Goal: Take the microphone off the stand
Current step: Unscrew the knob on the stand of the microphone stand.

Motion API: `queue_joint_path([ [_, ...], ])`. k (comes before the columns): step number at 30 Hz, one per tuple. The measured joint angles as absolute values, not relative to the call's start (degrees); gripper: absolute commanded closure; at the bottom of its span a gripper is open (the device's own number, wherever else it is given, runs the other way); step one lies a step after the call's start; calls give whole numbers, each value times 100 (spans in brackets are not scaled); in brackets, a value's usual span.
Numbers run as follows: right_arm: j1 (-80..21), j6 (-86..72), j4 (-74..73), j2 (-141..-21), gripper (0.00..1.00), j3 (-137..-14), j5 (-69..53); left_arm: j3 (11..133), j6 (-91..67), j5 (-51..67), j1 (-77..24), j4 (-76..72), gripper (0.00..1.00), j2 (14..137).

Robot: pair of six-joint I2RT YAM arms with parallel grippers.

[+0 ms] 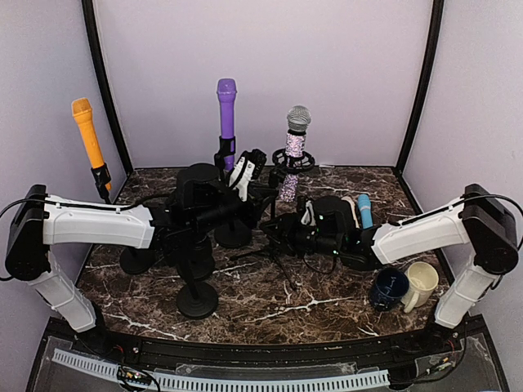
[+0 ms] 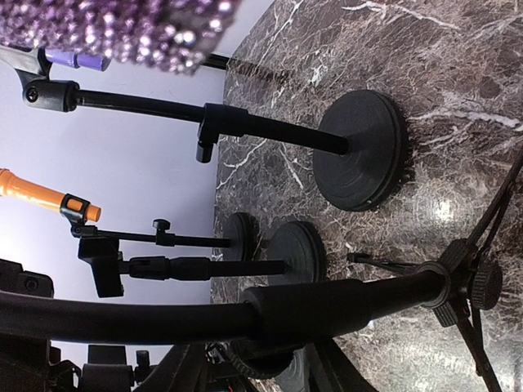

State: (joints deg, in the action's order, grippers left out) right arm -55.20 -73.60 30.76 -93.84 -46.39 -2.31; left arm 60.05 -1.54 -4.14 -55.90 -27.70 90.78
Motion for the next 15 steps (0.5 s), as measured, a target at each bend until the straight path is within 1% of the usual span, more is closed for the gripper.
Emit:
queue_joint_path([
  [7, -5553, -7452, 3074, -9478, 70, -4703, -165, 6005, -152, -416, -5596, -2781, 100, 9085],
  [15, -5577, -7566, 2971, -9459, 83, -4711, 16, 6005, -152, -451, -5605, -2781, 100, 9085],
])
